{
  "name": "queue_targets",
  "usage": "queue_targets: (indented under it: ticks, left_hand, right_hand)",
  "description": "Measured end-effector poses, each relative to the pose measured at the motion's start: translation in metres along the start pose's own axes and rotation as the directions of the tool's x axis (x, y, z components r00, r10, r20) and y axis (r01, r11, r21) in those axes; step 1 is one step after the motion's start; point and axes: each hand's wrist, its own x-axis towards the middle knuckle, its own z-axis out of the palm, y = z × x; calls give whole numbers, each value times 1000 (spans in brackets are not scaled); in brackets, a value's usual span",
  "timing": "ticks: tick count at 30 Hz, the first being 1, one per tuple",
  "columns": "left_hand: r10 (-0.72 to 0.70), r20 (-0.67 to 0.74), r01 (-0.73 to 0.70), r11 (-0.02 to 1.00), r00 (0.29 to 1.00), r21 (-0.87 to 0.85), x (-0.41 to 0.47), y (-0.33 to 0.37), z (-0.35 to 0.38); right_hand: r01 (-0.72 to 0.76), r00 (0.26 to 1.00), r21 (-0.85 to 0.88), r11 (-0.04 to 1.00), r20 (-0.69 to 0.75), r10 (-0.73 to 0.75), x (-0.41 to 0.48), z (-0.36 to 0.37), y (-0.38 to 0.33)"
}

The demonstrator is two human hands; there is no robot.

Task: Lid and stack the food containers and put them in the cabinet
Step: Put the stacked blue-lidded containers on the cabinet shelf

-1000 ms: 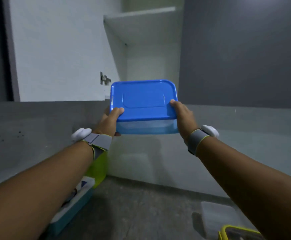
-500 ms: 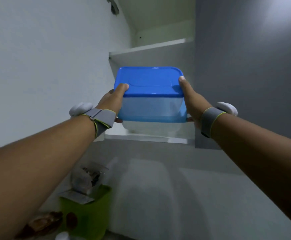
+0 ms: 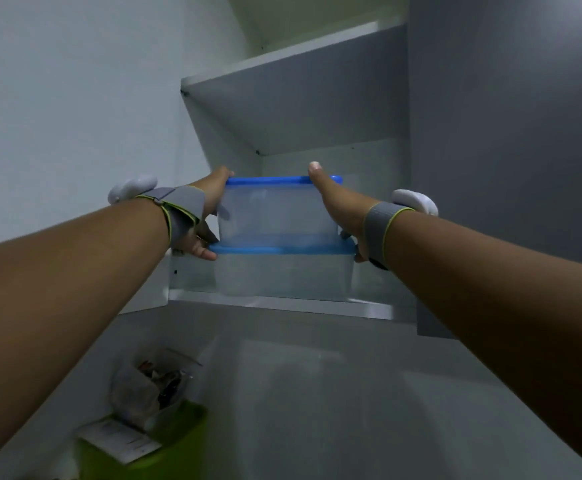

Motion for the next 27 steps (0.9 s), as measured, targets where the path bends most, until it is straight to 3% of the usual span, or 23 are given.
queue_targets:
  ticks: [4,8,10,11,12,14,15,16,17,19,27]
  left_hand:
    - [6,14,-7,999,1000,41,16,0,4]
    - [29,66,-38,991,997,125,18,-4,5]
    - [125,-44,-107,951,991,291,17,-6,8]
    - [277,-122,-199,877,953,437,20,-9,7]
    - [477,-158,-305,747,864,590,21,-11,10]
    - [807,-13,-513,387,590,766,21,-12,11]
    - [857,127,-546,198,499,814,22,-12,10]
    - [850,247,-542,53,466,839,25,-11,9]
    - [817,321,-525,-27,479,850,29,-8,7]
    - [774,363,-506,-63,519,860,31,-2,6]
    - [752,332,-557,55,569,829,93,-9,9]
  right_hand:
    - [-46,997,-46,998,-60,43,9,4,4]
    - [-206,978,-174,963,-59,198,3,3,9]
    - [-202,979,-326,924,-84,184,-1,-2,7]
    - [-163,985,-417,894,-116,126,2,-3,2]
    - [-118,987,-503,856,-150,47,2,-7,-2]
    - [10,984,-696,718,-121,-130,7,-11,-13]
    - [74,980,-795,602,-55,-193,10,-11,-17]
    - [125,973,-869,478,14,-229,11,-10,-20]
    - [150,971,-918,368,68,-227,13,-10,-22]
    - [165,973,-954,252,115,-200,16,-6,-22]
    - [198,957,-958,206,144,-252,69,22,-12]
